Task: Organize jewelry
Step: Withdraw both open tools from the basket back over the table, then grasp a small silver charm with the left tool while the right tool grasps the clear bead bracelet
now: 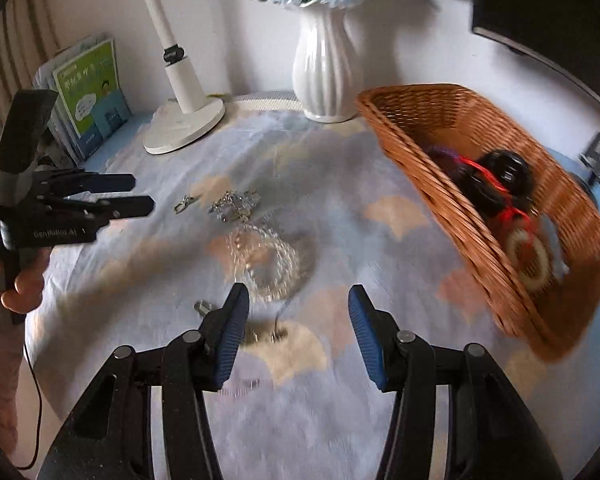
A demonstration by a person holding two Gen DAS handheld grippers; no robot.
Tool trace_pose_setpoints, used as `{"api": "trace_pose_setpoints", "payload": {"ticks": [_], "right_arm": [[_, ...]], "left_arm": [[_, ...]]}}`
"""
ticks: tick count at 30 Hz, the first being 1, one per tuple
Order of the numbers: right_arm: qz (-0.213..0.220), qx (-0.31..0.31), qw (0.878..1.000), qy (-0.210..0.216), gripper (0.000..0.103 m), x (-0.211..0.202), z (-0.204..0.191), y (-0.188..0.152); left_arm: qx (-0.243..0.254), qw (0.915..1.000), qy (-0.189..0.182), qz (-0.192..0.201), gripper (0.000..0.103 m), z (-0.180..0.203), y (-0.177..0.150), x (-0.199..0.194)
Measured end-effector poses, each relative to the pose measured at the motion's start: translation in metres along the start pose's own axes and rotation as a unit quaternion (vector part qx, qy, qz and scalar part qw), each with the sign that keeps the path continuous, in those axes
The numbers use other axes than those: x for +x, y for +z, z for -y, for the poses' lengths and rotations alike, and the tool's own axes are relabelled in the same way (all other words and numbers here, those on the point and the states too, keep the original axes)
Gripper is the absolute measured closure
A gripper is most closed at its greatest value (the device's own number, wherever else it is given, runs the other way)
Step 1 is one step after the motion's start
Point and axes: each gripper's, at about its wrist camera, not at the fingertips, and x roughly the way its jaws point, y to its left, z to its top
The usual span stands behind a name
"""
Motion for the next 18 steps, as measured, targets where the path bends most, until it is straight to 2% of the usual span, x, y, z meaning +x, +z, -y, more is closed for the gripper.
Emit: {"api": "trace_pose_setpoints", "payload": {"ticks": [3,8,12,13,16,18], "right_arm": [[-0.017,-0.008,1.000,0.010,0.058,0.020,-0.001,0.008],[-0.018,-0.007,1.000,0.020,0.061,0.038,0.000,0.014],[-0.018,-0.017,1.000,0.018,0.066,0.046,-0.003,0.013],[-0.019,-0.021,0.999,0.016,0.066,0.049,-0.004,0.013],[-0.024,-0.028,0.999,0.011,0.069,0.056,-0.007,0.013],[-0.026,-0.029,0.999,0.015,0.075,0.061,-0.009,0.013]], "left_arm": [[0.031,0.9995,0.006,-0.006,0.044,0.002,0.002,0.017],[0.038,0.9992,0.010,-0.012,0.050,-0.003,0.009,0.035],[0.045,0.9988,0.011,-0.017,0.065,0.002,0.009,0.048],[0.046,0.9987,0.011,-0.018,0.067,0.003,0.008,0.051],[0.039,0.9992,0.001,-0.005,0.076,0.002,0.008,0.051],[0.044,0.9990,-0.001,-0.002,0.092,0.005,0.008,0.050]]}}
